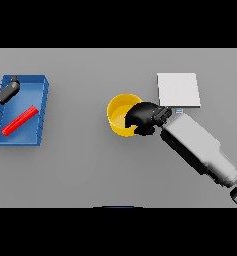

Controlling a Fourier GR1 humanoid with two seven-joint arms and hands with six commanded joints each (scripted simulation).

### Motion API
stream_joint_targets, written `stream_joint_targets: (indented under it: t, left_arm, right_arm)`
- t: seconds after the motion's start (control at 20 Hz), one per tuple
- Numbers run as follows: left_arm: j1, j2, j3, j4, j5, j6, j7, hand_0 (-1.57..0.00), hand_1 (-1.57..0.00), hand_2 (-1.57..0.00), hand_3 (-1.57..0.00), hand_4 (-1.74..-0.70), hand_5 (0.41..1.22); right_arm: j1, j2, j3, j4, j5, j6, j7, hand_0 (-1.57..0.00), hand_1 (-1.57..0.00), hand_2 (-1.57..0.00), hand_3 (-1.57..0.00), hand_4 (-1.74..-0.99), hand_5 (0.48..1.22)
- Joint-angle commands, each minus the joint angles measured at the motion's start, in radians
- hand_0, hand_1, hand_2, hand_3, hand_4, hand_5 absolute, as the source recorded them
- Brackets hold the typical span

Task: Pick up the red beaker and tilt it to pour out 1 green nut into yellow bowl. Pick up the yellow bowl and place it on the metallic measuring scale.

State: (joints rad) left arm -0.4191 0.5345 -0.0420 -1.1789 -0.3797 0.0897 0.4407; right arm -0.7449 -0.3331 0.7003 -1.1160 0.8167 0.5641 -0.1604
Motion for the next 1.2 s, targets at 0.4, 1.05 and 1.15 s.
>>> stream_joint_targets:
  t: [0.4, 1.05, 1.15]
  left_arm:
    - [-0.015, 0.007, 0.005, 0.025, 0.005, -0.008, -0.027, 0.0, 0.0, 0.0, 0.0, -0.74, 0.697]
    - [0.002, 0.014, 0.007, -0.024, 0.01, -0.021, 0.011, 0.0, 0.0, 0.0, 0.0, -0.74, 0.703]
    - [0.0, 0.017, 0.007, -0.023, 0.005, -0.019, 0.019, 0.0, 0.0, 0.0, 0.0, -0.73, 0.697]
  right_arm:
    - [-0.027, -0.076, -0.093, -0.149, -0.05, 0.067, 0.087, -1.57, -1.57, -1.44, -1.26, -1.739, 1.22]
    - [-0.054, -0.202, -0.242, -0.018, -0.051, -0.067, 0.073, -1.57, -1.57, -1.53, -1.19, -1.741, 1.221]
    - [-0.063, -0.199, -0.263, 0.041, -0.051, -0.096, 0.076, -1.57, -1.57, -1.5, -1.18, -1.741, 1.221]
